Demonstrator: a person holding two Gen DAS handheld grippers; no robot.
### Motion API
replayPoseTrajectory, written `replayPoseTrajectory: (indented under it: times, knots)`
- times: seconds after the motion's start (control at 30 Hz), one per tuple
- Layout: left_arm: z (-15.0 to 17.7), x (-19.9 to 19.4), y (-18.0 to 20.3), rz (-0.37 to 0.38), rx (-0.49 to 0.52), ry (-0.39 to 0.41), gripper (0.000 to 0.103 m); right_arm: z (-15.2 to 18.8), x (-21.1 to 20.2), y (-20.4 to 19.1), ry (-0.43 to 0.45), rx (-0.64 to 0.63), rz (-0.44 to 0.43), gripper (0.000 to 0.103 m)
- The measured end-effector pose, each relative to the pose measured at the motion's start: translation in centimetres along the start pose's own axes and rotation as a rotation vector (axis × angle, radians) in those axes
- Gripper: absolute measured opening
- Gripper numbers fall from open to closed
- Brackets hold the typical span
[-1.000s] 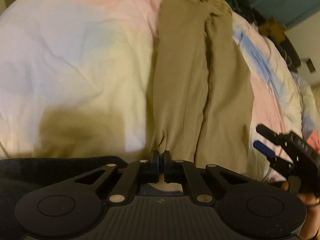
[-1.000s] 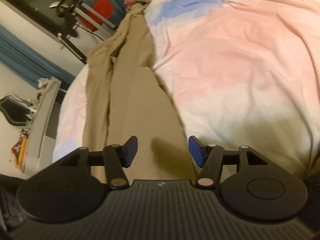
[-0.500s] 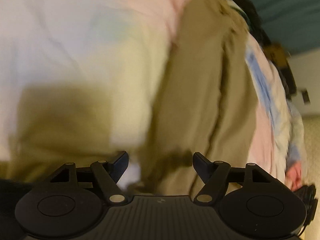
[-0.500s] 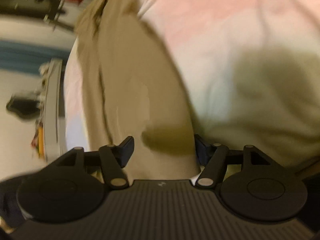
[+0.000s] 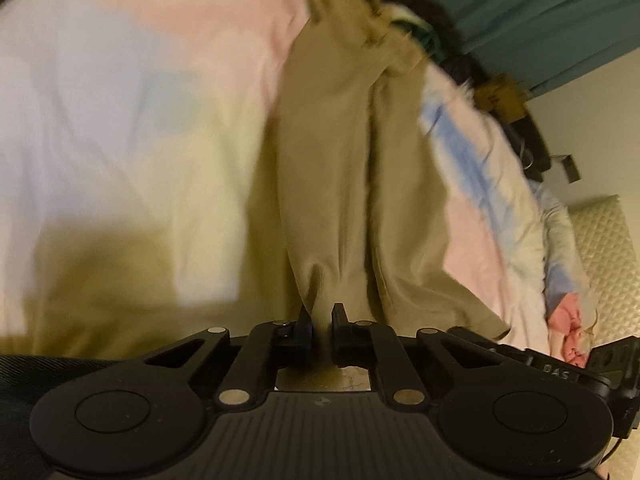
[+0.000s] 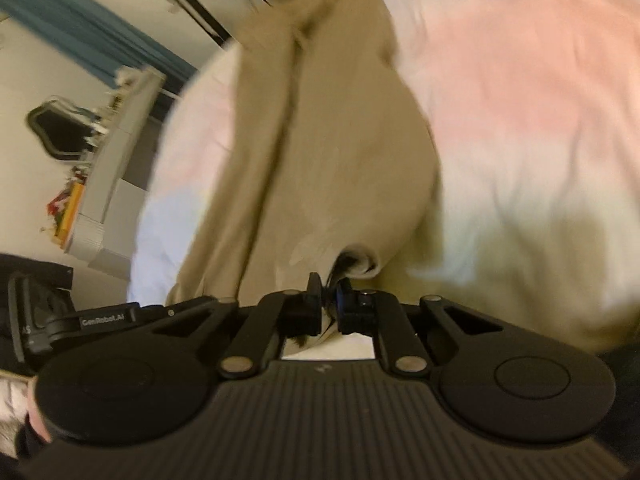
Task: Fold clothes
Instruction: 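Grasp the strip end with the left gripper and lift it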
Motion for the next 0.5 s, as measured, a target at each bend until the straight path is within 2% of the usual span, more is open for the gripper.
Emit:
replayPoseTrajectory:
  times: [0.17, 0.27, 0.37, 0.5]
  knots:
    - [-0.1, -4.0, 4.1, 0.011, 0.057, 0.108, 0.007, -0.5, -4.0, -1.0, 0.075, -0.065, -0.013, 0.009]
    - [2.0, -6.8, 5.2, 0.009, 0.067, 0.154, 0.007, -0.7, -6.4, -1.6, 0.120, -0.104, -0.021, 0.009]
    - [3.6, -8.4, 6.8, 0.002, 0.068, 0.162, 0.007, -1.0, -8.8, -2.2, 0.165, -0.143, -0.029, 0.009]
    - [6.8, -10.4, 5.9, 0.005, 0.061, 0.145, 0.007, 1.4, -9.8, -2.1, 0.159, -0.183, -0.014, 0.009]
Point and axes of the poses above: each gripper's, at about its wrist camera, not at the fingertips, and x roughly the way its jaws point, y to its right, z to its underside, the point moved 2 cm from there along x, roughly the way its jaws point, and after that the axes turned 14 degrees about -y, right-handed, at the moved point
